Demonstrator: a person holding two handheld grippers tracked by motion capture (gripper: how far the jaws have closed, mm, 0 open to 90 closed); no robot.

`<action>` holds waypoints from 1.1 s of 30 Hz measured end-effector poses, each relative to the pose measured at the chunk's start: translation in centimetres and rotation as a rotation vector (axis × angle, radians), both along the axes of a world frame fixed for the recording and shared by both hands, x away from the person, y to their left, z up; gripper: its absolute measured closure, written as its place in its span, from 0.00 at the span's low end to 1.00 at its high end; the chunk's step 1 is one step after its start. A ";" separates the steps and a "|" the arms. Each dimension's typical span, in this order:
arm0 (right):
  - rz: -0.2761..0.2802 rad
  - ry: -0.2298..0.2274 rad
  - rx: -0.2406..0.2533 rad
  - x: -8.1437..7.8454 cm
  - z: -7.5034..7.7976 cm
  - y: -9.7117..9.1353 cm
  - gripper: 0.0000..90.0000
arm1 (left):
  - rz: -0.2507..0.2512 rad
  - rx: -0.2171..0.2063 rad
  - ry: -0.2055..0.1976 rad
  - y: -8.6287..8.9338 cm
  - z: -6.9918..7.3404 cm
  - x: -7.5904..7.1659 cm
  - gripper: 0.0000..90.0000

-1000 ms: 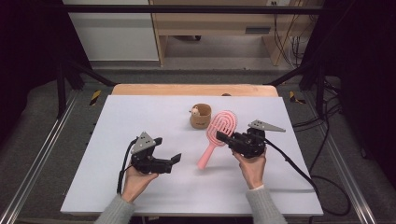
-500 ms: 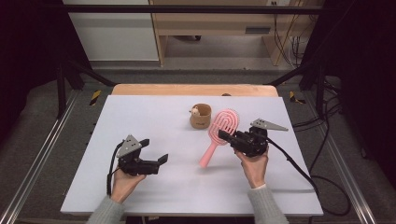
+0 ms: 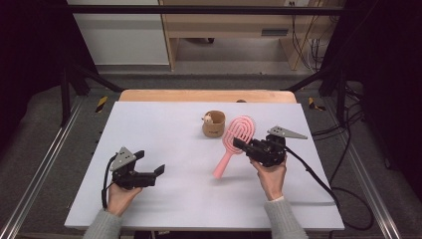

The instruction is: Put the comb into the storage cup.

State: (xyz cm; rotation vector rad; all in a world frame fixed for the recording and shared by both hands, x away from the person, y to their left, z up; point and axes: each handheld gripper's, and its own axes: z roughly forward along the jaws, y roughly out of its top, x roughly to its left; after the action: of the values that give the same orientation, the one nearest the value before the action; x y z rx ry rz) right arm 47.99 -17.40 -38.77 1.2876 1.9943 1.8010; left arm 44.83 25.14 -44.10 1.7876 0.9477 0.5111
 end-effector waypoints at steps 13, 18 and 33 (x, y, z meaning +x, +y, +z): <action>-0.020 -0.009 -0.002 0.3 0.4 -0.4 0.71 | 0.035 0.020 0.014 1.2 -0.7 -0.1 0.04; -0.028 -0.014 -0.008 0.7 0.4 -0.4 0.71 | 0.034 0.015 0.015 1.4 -0.8 -0.2 0.04; -0.055 -0.035 -0.025 2.1 1.7 0.1 0.71 | 0.035 0.011 0.010 2.1 -1.0 -0.5 0.04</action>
State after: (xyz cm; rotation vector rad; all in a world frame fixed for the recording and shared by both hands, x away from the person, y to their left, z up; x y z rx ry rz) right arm 50.12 -17.27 -37.03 1.2815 1.9381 1.7561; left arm 44.34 27.24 -45.07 1.7877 0.9864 0.5306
